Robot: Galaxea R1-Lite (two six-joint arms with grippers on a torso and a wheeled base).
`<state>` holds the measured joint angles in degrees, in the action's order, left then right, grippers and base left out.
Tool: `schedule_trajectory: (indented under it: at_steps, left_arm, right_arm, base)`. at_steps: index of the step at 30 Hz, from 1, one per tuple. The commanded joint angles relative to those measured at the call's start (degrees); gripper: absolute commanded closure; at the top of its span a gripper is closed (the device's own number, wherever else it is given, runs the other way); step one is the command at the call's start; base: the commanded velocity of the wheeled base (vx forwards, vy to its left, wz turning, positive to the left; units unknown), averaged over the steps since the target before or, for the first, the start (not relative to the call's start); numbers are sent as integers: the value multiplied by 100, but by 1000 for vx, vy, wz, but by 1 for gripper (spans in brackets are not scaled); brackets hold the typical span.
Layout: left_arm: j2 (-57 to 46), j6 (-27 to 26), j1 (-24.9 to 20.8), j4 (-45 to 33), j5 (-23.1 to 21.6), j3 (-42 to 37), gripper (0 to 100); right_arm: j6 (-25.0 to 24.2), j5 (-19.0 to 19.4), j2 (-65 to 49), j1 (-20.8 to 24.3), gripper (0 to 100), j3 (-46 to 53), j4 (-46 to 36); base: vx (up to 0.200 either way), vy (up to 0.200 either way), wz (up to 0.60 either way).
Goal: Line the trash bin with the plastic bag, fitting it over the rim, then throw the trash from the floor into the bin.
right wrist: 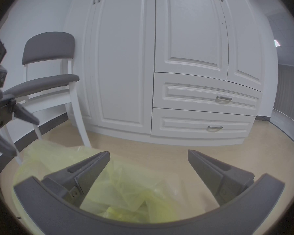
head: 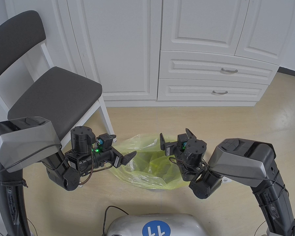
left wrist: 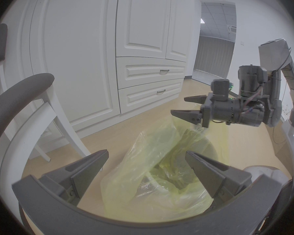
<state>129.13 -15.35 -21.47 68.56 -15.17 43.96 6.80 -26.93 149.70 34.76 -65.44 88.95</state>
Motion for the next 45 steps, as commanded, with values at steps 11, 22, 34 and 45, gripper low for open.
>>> schedule_trajectory:
  at_steps: [11,22,34,45]
  left_arm:
    - [323,-47,-244,193,286,-54,0]
    - [753,-302,-235,-27,936,271,0]
    - [815,-328,-174,-519,1894,983,0]
    - [833,700,-455,-545,2272,1537,0]
  right_arm:
    - [-21,-5,692,-575,0,-1366,105]
    - [-91,-5,648,-575,0,-1366,105]
    - [-47,-128,-196,-514,0,-760,105]
    - [-21,250,-1892,102,0,2009,105]
  base:
    - [0,0,0]
    - [0,0,0]
    - [0,0,0]
    - [0,0,0]
